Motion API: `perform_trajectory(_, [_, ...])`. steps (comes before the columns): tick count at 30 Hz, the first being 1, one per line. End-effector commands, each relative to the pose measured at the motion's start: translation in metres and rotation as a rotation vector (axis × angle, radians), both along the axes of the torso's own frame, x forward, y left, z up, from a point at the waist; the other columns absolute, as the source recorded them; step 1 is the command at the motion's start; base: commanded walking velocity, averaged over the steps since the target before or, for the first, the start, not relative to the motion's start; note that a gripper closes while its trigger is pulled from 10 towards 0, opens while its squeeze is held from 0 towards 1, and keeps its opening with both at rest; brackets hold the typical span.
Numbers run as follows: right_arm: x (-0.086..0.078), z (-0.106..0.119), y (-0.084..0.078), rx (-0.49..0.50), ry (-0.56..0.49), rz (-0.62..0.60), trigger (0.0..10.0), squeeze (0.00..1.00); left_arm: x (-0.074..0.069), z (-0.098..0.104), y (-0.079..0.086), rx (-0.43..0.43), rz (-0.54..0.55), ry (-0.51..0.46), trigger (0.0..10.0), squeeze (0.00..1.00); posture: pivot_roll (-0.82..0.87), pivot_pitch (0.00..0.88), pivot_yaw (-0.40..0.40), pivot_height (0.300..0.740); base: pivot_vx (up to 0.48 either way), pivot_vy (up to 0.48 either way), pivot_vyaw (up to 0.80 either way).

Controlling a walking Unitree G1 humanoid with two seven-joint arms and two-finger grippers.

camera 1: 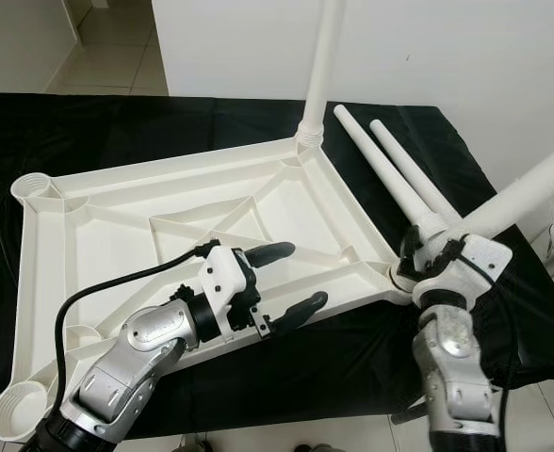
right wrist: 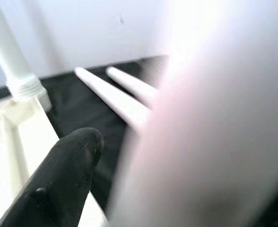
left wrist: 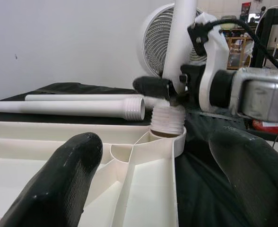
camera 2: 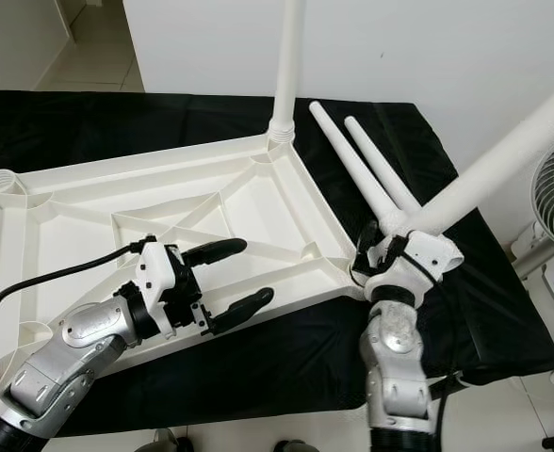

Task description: Building children table

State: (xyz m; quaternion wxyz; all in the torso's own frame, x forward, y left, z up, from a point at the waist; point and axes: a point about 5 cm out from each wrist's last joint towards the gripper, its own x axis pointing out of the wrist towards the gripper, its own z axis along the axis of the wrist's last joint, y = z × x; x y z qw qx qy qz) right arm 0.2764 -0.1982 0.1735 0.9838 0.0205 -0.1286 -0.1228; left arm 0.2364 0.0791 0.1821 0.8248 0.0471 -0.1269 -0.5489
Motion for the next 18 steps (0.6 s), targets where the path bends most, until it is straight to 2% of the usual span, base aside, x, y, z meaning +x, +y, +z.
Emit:
perform_trajectory(1, [0.002, 0.000, -0.004, 0.006, -0.001, 0.063, 1.8, 0.00, -0.005, -0.001, -0.003, 0.034, -0.081, -0.015, 10.0, 0.00, 0.00, 0.124, -0.028, 0.740, 0.000, 0.000, 0.00])
perform_trajectory(2, [0.003, 0.003, -0.006, 0.001, -0.007, 0.109, 0.0, 0.00, -0.005, -0.001, -0.003, 0.034, -0.081, -0.015, 10.0, 0.00, 0.00, 0.124, -0.028, 0.740, 0.000, 0.000, 0.00])
perform_trajectory(5, [0.004, 0.008, -0.010, -0.024, -0.014, 0.170, 0.0, 0.00, -0.005, -0.001, -0.003, 0.033, -0.081, -0.015, 10.0, 0.00, 0.00, 0.124, -0.028, 0.740, 0.000, 0.000, 0.00])
perform_trajectory(6, [0.006, 0.014, -0.013, -0.044, -0.026, 0.243, 0.0, 0.00, -0.005, -0.001, -0.003, 0.031, -0.080, -0.016, 10.0, 0.00, 0.00, 0.127, -0.030, 0.740, 0.000, 0.000, 0.00])
perform_trajectory(7, [0.006, 0.014, -0.013, -0.044, -0.026, 0.243, 0.0, 0.00, -0.005, -0.001, -0.003, 0.031, -0.080, -0.016, 10.0, 0.00, 0.00, 0.127, -0.030, 0.740, 0.000, 0.000, 0.00])
perform_trajectory(10, [0.007, 0.025, -0.017, -0.090, -0.047, 0.367, 0.0, 0.00, -0.005, -0.001, -0.004, 0.024, -0.076, -0.016, 10.0, 0.00, 0.00, 0.129, -0.034, 0.740, 0.000, 0.000, 0.00])
perform_trajectory(18, [0.008, 0.032, -0.018, -0.126, -0.071, 0.397, 0.0, 0.00, -0.004, 0.000, -0.005, 0.018, -0.066, -0.019, 10.0, 0.00, 0.00, 0.131, -0.040, 0.740, 0.000, 0.000, 0.00])
